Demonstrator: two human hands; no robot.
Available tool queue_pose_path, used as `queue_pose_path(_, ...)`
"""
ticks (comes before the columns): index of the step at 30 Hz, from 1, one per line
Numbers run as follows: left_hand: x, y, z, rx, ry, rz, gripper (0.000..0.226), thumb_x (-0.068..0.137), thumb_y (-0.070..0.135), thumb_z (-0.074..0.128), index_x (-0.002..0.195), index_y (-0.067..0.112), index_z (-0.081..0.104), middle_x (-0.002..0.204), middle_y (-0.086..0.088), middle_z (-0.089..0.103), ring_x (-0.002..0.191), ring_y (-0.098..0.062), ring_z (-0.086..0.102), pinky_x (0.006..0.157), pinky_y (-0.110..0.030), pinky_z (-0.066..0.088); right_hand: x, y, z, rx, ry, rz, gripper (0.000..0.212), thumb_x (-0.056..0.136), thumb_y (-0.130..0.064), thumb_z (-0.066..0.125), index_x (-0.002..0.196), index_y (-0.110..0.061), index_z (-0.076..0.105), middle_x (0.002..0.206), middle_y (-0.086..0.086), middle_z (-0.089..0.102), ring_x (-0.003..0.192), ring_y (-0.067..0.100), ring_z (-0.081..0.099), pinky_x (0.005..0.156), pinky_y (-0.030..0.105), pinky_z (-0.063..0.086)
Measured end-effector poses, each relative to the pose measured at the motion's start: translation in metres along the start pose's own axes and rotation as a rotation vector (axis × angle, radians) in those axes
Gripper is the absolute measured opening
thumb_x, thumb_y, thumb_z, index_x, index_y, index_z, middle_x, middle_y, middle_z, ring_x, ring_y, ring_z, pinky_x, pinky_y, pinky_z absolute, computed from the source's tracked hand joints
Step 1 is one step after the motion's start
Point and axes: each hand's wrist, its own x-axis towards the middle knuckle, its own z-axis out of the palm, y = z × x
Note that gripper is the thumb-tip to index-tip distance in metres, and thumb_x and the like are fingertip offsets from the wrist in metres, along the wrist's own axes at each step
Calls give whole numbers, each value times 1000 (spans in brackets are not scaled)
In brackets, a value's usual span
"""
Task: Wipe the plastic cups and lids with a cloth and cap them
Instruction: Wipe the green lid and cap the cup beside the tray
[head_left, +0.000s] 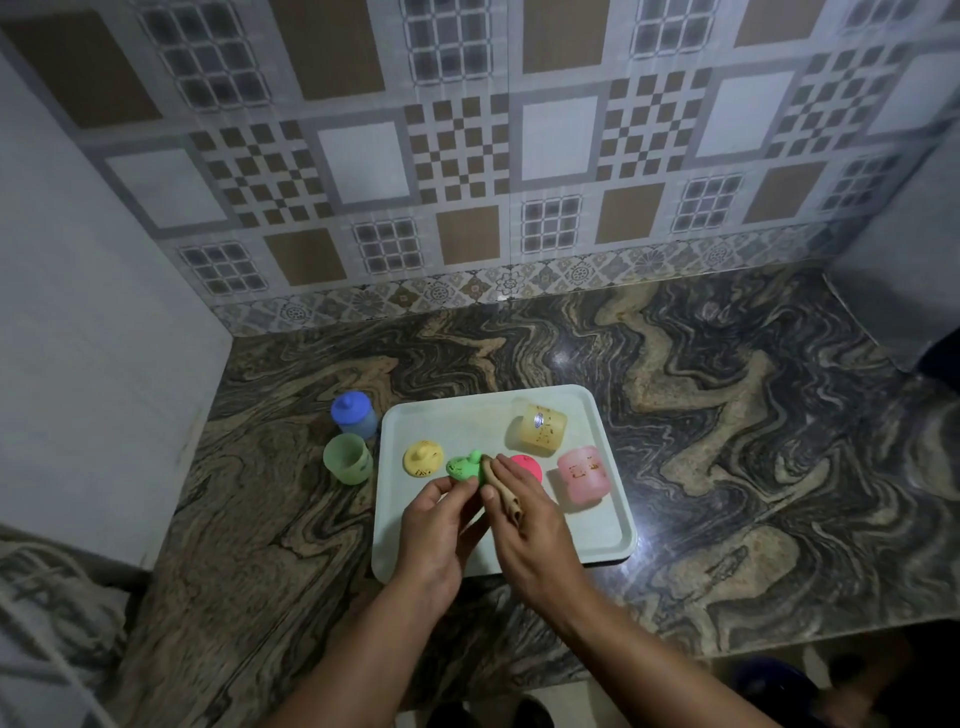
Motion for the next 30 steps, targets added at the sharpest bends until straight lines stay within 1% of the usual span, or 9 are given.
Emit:
queue_pose_path(2,-1,1,1,-5,1,28,9,95,7,65,103,6,68,98,-14,76,87,-20,73,64,-27,58,-3,-4,0,-115,-4,-78,58,106,-54,45,155,-25,54,160,-7,48,150,0,39,121,17,34)
queue_pose_path(8,-3,3,-3,100,11,141,6,96,8,64,98,3,67,91,-13,75,81,-17,72,65,-27,58,-8,-16,-5,-223,81,-197,46,108,-45,51,144,-21,65,137,-6,59,125,4,60,102,25,54)
queue_pose_path(11,-2,2,-5,194,-21,244,6,96,5,63,91,3,63,89,-15,76,89,-24,73,76,-34,60,-7,-16,-4,-209,144,-211,40,108,-37,56,141,-18,68,137,-6,63,126,-1,59,104,17,51)
queue_pose_path(13,-5,-1,-6,288,-94,307,7,96,4,62,91,1,60,92,-17,77,95,-27,74,85,-38,59,1,-23,-5,-96,205,-101,37,109,-32,57,138,-14,69,135,-4,64,128,-4,59,108,17,49)
queue_pose_path(16,-11,-4,-6,353,-131,368,7,97,4,62,94,-1,59,91,-16,77,94,-22,75,81,-31,59,9,-35,-5,-31,216,8,38,109,-33,54,137,-12,69,137,-1,65,130,5,60,112,21,46)
queue_pose_path(18,-8,3,-11,373,-81,422,5,96,5,63,96,0,61,89,-14,77,87,-19,74,74,-26,58,0,-45,6,-107,186,-54,43,110,-35,52,143,-11,64,144,-2,60,134,3,55,114,13,41)
queue_pose_path(23,9,28,-26,406,-123,421,9,96,2,62,90,-1,56,84,-22,74,82,-23,70,80,-38,56,1,-63,23,-195,171,-73,49,109,-39,46,148,-12,59,152,2,53,142,10,50,116,12,36)
queue_pose_path(26,11,42,-33,483,-146,481,12,96,3,63,87,1,55,78,-14,75,77,-17,70,79,-39,57,9,-78,29,-224,162,-39,43,111,-30,49,150,-12,58,152,3,53,142,13,51,119,25,41)
queue_pose_path(30,7,58,-48,567,-163,539,16,95,5,65,83,6,55,76,-13,73,79,-20,71,83,-46,61,4,-88,46,-226,168,-50,41,111,-28,51,146,-11,61,147,0,57,137,10,54,115,20,41)
